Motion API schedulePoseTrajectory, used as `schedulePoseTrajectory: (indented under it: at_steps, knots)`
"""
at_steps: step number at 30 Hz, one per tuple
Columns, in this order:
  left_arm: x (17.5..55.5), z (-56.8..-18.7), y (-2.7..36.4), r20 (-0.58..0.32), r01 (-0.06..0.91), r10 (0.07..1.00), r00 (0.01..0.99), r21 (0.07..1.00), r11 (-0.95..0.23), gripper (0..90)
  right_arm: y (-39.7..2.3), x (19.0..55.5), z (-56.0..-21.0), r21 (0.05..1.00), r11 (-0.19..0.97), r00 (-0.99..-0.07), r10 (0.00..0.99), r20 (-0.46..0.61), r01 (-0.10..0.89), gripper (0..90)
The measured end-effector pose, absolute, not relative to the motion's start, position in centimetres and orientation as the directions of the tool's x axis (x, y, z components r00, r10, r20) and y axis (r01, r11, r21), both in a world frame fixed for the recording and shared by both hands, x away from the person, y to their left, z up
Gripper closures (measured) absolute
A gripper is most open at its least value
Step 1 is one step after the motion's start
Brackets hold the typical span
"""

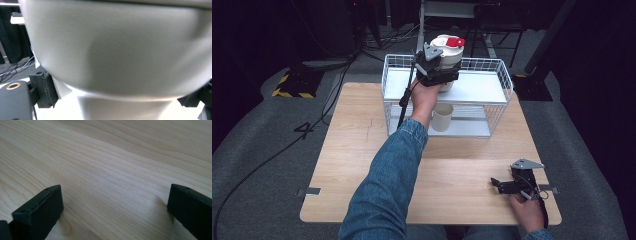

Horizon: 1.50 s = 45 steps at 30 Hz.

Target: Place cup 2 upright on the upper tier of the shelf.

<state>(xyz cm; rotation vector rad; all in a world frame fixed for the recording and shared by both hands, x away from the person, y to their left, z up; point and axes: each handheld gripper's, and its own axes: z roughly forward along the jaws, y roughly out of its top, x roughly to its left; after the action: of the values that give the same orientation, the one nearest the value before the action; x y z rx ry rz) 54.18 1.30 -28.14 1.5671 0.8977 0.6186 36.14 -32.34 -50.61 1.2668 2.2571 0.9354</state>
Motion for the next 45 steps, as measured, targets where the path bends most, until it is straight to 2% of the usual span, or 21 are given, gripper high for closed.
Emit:
schedulePoseTrajectory:
  at_steps: [9,29,45]
  knots:
    - [54.3,-28.5,0.8,-0.107,0.231,0.816,0.568,0.972,-0.033,12.6,-32.3,36.1,-50.6,0.711,0.37,-0.517,0.856,-0.011,0.598,0.5]
    - [54.0,-29.3,0.4,-0.065,0.216,0.819,0.571,0.974,-0.073,12.4,-32.4,36.2,-50.6,0.713,0.371,-0.519,0.855,-0.011,0.596,0.5]
    - [54.1,-29.4,0.6,-0.077,0.227,0.813,0.577,0.971,-0.069,10.8,-32.4,36.2,-50.6,0.711,0.372,-0.52,0.854,-0.01,0.597,0.5]
